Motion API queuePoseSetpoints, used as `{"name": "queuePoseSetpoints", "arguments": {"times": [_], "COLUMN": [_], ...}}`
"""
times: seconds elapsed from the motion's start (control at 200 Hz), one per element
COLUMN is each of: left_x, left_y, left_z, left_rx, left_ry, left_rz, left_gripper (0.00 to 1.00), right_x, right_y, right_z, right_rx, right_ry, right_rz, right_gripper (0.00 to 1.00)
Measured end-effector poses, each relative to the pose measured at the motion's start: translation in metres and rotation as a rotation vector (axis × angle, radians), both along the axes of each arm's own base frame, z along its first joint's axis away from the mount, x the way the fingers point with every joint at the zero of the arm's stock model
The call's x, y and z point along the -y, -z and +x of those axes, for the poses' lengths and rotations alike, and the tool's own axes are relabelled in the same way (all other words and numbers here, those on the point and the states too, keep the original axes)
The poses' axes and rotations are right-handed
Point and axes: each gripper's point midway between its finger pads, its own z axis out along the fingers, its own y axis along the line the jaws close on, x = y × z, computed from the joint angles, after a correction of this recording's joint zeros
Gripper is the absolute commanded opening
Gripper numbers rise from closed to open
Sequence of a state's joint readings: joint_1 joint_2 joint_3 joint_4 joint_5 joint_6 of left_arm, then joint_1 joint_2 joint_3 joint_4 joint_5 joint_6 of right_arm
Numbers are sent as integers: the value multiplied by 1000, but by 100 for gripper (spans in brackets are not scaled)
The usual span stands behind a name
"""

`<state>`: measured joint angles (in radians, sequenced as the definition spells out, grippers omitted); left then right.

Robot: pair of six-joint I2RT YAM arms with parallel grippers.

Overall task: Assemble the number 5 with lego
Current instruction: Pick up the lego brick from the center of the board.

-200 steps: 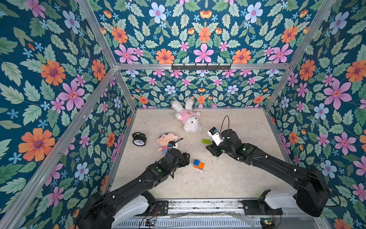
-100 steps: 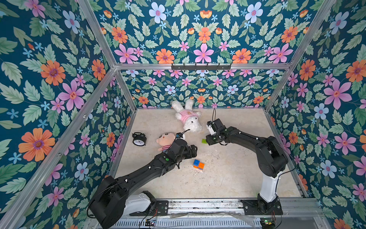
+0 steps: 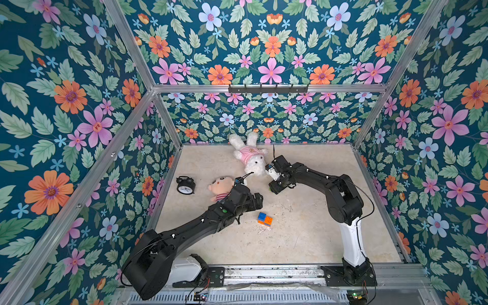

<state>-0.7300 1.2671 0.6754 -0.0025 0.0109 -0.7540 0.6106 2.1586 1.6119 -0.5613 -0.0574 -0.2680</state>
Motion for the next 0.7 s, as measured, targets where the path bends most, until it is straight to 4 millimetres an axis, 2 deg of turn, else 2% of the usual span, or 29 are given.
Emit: {"name": "queuePoseSetpoints", "arguments": {"times": [0.105, 0.365, 0.455, 0.52, 0.7], "left_x": [0, -3, -4, -6, -10], "left_y": [-2, -1, -2, -3, 0], "left_z": [1, -4, -5, -7, -10], "left_rx": [8, 5, 7, 12, 10], "left_ry": [-1, 1, -1, -3, -9], "left_rz": [-8, -14, -18, -20, -20], "left_gripper": [94, 94, 94, 94, 93], "right_x": [2, -3, -7, -9, -12], "right_y": [5, 8, 8, 9, 10], "right_z": [-4, 3, 6, 8, 11], "right_rx": [-14, -18, -13, -9, -3], "right_ry": [-34, -70, -75, -83, -90], "right_rz": [-18, -35, -30, -25, -19], "right_gripper": [64, 64, 61, 53, 48]}}
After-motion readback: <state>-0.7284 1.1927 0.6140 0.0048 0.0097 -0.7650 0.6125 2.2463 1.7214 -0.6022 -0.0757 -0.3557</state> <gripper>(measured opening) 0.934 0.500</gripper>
